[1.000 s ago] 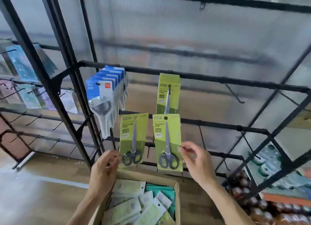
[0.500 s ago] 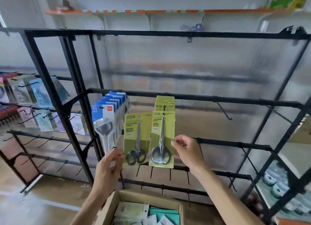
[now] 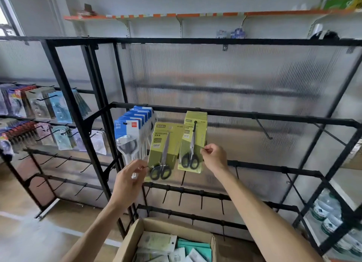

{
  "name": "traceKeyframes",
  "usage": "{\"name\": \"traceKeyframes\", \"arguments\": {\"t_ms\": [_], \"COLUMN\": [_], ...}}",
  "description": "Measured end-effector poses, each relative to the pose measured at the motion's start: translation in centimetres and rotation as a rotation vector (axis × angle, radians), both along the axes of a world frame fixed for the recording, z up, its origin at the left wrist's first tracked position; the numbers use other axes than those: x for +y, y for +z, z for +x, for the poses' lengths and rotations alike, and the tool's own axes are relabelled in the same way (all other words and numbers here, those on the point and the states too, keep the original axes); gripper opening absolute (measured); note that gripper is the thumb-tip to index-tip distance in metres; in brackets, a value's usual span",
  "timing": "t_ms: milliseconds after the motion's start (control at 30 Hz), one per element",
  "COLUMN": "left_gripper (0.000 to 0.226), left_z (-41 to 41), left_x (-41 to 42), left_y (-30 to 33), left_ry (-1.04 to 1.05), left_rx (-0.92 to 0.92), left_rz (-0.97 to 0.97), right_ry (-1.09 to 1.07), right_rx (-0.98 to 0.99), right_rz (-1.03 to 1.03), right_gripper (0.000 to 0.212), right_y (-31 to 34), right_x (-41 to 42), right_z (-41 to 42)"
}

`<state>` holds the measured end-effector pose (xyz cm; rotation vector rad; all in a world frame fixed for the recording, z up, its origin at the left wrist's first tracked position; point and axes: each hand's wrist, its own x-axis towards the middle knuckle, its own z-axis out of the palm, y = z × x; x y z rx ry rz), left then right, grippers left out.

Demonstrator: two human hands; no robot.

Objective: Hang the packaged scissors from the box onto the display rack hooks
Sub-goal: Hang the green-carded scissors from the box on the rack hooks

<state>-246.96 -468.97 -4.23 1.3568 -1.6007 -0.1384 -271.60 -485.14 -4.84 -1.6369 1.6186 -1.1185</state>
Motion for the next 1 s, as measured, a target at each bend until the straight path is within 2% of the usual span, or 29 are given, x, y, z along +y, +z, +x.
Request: {"name": "traceKeyframes", "arguments": {"t_ms": [67, 167, 233, 333, 400, 567, 700, 1000], "left_gripper": [0.024, 0.022, 0.025, 0.035, 0.038, 0.03, 0.017, 0.047], "left_z": [0.1, 0.4, 0.4, 0.0, -0.4, -0.9, -1.5, -2.3], "left_x": [0.1, 0.3, 0.3, 0.3, 0.2, 0.0, -0.4, -1.3], "left_y": [0.0, -0.3, -0.6, -0.7, -0.6, -0.7, -1.0, -0.8], "left_ry": [-0.008, -0.027, -0.037, -0.052, -0.067, -0.089, -0.159, -0.252], "left_rx": [-0.02, -0.012, 0.005, 0.052, 0.08, 0.065, 0.018, -0.106], "left_rz": [-0.02, -0.035, -0.028, 0.02, 0.051, 0.106, 0.163, 0.275], "right_ry": [0.013, 0.031, 0.176, 0.469, 0.539, 0.49, 0.433, 0.221], "right_rx": [0.054, 0.213, 0.113, -0.072, -0.133, -0.295, -0.474, -0.361], "right_rz": [-0.055, -0.262, -0.304, -0.184, -0.16, -0.151, -0.066, -0.012], "right_gripper": [0.014, 0.03, 0.034, 0.041, 0.041, 0.01, 0.011, 0.008], "right_y": [-0.1, 0.3, 1.7, 3.4, 3.9, 3.3, 2.5, 2.7], "right_x": [0.3, 2.1, 4.4, 6.7, 7.2, 7.6, 7.9, 5.8], "right_z": [-0.7, -1.7, -1.7, -1.1, -0.6, 0.4, 0.2, -1.6]}}
